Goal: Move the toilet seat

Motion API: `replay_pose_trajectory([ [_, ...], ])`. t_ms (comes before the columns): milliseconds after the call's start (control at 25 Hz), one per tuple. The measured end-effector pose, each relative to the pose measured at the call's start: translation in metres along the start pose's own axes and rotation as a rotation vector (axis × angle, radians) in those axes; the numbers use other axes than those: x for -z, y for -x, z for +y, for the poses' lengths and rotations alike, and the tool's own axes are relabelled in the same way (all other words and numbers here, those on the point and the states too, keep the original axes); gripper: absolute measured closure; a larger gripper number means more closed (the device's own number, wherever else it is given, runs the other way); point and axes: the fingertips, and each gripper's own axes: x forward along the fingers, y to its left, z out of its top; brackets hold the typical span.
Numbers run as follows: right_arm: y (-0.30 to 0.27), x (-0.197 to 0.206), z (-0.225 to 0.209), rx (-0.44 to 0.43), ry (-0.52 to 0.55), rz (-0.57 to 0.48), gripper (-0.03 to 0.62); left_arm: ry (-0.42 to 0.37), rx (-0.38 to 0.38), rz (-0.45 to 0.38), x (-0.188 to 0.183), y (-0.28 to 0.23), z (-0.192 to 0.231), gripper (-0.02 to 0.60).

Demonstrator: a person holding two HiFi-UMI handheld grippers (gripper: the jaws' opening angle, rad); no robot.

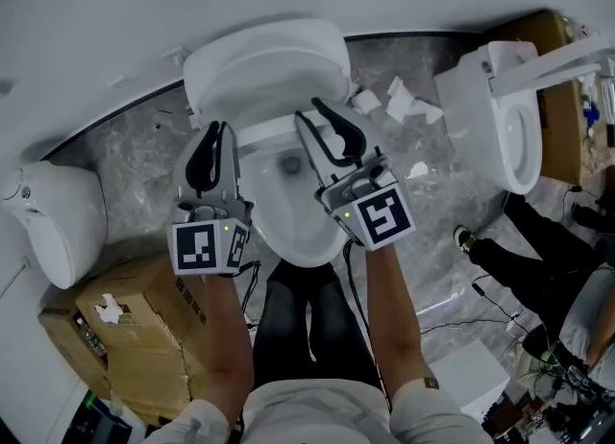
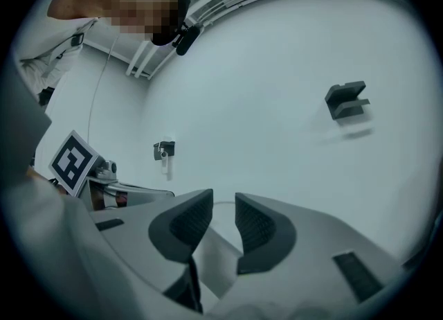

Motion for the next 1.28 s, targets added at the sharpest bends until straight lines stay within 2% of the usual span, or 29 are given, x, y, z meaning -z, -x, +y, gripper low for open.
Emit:
replay_pose_trajectory([
  [280,-0.02,-0.009,-0.013,0.004,0.03,-0.061,0.511,-0.014,-0.005,-0.009,-0.003,-0.016,0.009,0.557],
  [800,-0.044,-0.006,-0.025,-0.014,0.041,-0.058,0.511,-0.019,-0.011,-0.021,-0.005,-0.04,0.022,0.565],
  [1000,-0.051,0.002,-0.027,-0.02,0.018,-0.013,0.511,-0.014,-0.014,-0.028,-0.003,-0.048,0.029,0.565],
  [1280,-0.063,-0.003,-0.035,-0.017,0.043,-0.049,0.511,-0.015,-0.012,-0.027,-0.005,-0.057,0.032,0.566],
])
